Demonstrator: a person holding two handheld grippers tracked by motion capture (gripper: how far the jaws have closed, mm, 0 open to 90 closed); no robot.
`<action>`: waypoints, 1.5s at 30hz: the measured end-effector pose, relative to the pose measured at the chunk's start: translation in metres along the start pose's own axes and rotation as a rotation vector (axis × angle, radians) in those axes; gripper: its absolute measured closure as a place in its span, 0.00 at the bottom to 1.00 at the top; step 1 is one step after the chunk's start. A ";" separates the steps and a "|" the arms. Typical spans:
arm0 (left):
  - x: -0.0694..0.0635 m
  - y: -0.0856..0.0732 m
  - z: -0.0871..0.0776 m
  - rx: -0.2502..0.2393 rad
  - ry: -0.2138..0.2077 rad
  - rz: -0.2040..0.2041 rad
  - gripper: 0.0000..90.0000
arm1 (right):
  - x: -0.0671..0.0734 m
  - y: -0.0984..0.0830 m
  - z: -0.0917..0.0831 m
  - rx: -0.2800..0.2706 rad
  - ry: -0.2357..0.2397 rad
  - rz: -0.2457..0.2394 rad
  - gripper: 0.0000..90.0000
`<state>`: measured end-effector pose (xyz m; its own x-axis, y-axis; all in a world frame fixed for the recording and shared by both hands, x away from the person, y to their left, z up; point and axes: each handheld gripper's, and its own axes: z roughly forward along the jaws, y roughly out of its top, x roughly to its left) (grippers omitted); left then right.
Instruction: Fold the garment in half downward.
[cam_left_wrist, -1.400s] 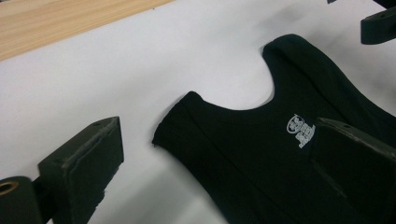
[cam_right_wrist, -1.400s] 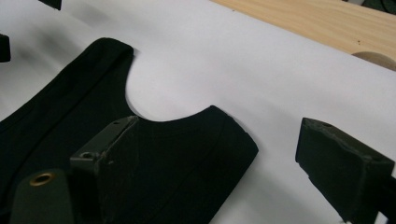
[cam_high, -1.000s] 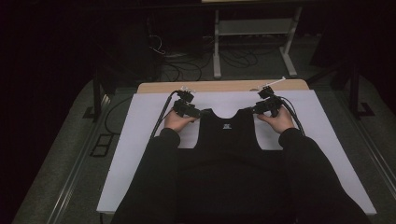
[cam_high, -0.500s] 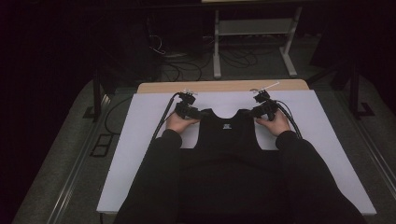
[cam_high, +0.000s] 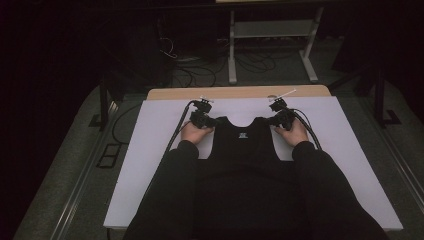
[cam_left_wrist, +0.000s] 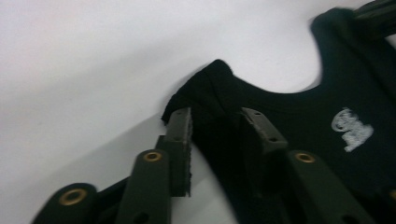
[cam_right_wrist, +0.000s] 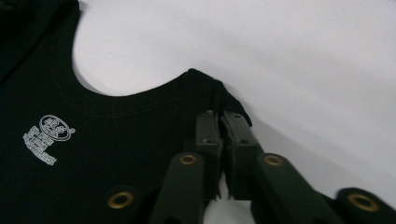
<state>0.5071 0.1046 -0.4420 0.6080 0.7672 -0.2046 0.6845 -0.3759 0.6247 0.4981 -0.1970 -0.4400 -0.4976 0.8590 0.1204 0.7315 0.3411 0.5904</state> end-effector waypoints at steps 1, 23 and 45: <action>-0.001 0.000 0.000 0.001 0.008 0.002 0.76 | 0.000 0.000 0.000 -0.002 -0.002 -0.002 0.95; -0.014 0.001 -0.008 -0.016 0.063 0.035 0.97 | -0.002 -0.008 -0.017 -0.054 0.029 0.014 0.96; -0.039 -0.014 -0.063 -0.169 0.022 0.052 0.97 | 0.017 -0.037 -0.073 -0.229 0.119 0.012 0.97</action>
<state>0.4489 0.1125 -0.3955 0.6304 0.7611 -0.1529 0.5738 -0.3242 0.7521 0.4283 -0.2228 -0.4022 -0.5504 0.8071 0.2135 0.6201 0.2239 0.7519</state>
